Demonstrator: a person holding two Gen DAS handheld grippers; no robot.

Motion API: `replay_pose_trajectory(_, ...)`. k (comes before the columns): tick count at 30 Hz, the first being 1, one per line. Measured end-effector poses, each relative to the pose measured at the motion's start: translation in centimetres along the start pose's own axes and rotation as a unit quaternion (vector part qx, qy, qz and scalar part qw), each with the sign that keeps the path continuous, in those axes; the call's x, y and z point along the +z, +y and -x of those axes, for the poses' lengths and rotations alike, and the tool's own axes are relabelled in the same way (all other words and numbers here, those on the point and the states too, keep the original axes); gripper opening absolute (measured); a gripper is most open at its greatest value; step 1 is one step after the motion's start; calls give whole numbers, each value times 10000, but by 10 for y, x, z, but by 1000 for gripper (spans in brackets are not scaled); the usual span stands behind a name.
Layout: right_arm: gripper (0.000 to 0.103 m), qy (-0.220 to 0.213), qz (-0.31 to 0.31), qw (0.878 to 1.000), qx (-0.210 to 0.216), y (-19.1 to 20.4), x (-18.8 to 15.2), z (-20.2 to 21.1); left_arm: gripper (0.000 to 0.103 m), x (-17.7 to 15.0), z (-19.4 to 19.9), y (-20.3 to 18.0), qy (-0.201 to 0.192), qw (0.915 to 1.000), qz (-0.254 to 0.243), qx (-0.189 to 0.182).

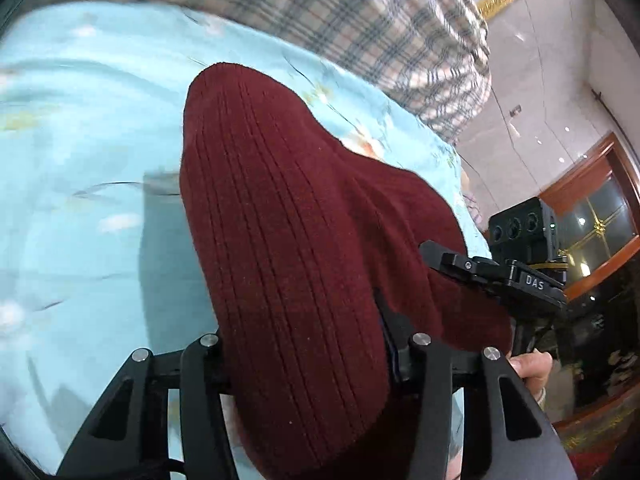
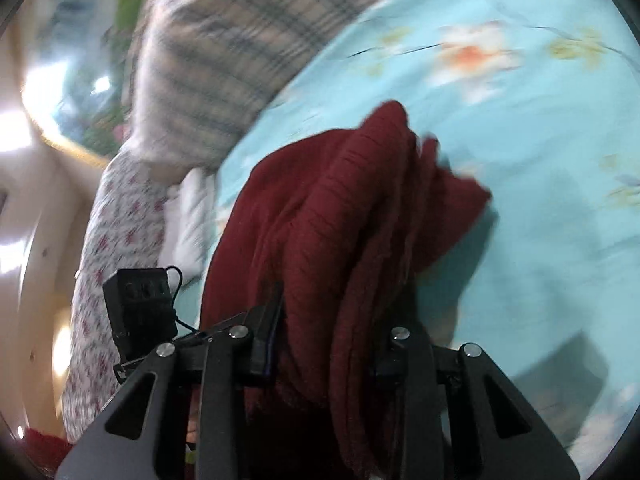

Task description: Fold large clothes

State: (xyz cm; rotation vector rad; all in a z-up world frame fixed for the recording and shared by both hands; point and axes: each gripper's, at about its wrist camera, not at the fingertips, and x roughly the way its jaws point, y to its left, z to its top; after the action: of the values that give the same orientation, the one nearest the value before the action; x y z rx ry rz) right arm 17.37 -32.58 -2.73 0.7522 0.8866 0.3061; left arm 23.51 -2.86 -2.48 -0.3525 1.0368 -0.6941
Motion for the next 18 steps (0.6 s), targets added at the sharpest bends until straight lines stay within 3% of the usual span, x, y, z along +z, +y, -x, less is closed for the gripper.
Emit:
replay_pose_trajectory(4, 33, 235, 236, 9980, 535, 40, -17, -37, 51, -17, 65, 30, -99, 9991, 98, 391)
replay_pose_trajectory(8, 32, 511, 354, 9951, 768, 65, -32, -81, 53, -40, 92, 66, -55, 9970, 242, 733)
replay_pose_trajectory(11, 33, 737, 367, 9957, 417, 64, -44, -116, 61, -60, 71, 102, 181, 9935, 565, 973)
replay_pose_trajectory(13, 38, 965, 355, 9947, -20, 56, -54, -137, 63, -69, 73, 121, -43, 9942, 860, 649)
replay_pose_trajectory(15, 42, 918, 233, 9955, 30, 48, -58, -137, 64, -69, 81, 120, -157, 9937, 939, 596)
replay_pose_trajectory(18, 47, 814, 193, 9964, -104, 50, -58, -121, 65, -72, 92, 110, -295, 9929, 787, 841)
